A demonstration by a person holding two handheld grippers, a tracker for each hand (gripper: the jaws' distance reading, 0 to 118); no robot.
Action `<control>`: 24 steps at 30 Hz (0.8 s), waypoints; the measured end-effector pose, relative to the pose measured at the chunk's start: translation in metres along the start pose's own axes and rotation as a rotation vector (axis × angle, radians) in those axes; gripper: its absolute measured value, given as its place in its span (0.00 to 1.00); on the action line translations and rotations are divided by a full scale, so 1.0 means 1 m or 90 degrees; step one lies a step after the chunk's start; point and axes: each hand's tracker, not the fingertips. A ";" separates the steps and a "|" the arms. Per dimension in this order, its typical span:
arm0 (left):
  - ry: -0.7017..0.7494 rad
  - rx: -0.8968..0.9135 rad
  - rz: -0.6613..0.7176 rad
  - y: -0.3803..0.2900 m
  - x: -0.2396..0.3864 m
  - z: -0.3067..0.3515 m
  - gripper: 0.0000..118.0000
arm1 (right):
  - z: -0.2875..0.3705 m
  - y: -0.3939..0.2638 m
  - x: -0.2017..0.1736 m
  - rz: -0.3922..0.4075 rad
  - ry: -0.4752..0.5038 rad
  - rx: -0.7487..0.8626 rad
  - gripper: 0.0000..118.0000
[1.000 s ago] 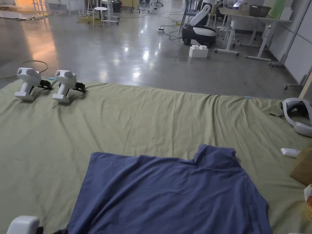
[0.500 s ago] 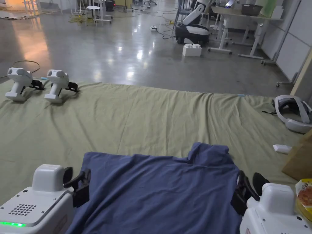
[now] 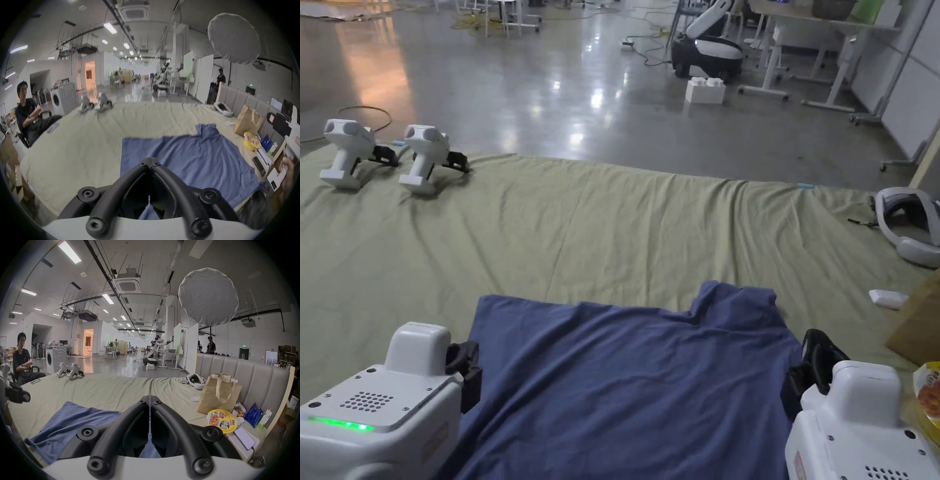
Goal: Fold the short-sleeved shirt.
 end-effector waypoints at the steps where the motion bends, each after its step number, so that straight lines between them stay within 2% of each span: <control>1: -0.009 -0.034 0.007 -0.003 -0.008 -0.002 0.01 | 0.000 -0.001 0.000 -0.001 -0.001 -0.001 0.03; 6: -0.003 -0.179 0.052 -0.031 -0.048 -0.017 0.01 | -0.005 -0.008 0.000 0.001 0.013 -0.024 0.03; 12: 0.019 -0.345 0.150 -0.072 -0.078 -0.037 0.03 | -0.010 -0.021 -0.004 0.000 0.027 -0.057 0.03; 13: 0.019 -0.368 0.159 -0.077 -0.080 -0.038 0.10 | -0.011 -0.023 -0.004 0.001 0.030 -0.061 0.03; 14: 0.023 -0.384 0.157 -0.082 -0.082 -0.040 0.32 | -0.012 -0.025 -0.005 0.004 0.030 -0.066 0.03; 15: 0.024 -0.410 0.158 -0.088 -0.085 -0.041 0.46 | -0.012 -0.027 -0.006 0.007 0.032 -0.071 0.03; 16: 0.022 -0.424 0.160 -0.093 -0.085 -0.040 0.54 | -0.013 -0.029 -0.006 0.009 0.034 -0.076 0.03; 17: 0.014 -0.425 0.158 -0.097 -0.085 -0.040 0.57 | -0.013 -0.030 -0.006 0.010 0.035 -0.079 0.03; 24: 0.030 -0.459 0.130 -0.116 -0.065 -0.029 0.57 | -0.010 -0.038 -0.005 0.013 0.035 -0.100 0.03</control>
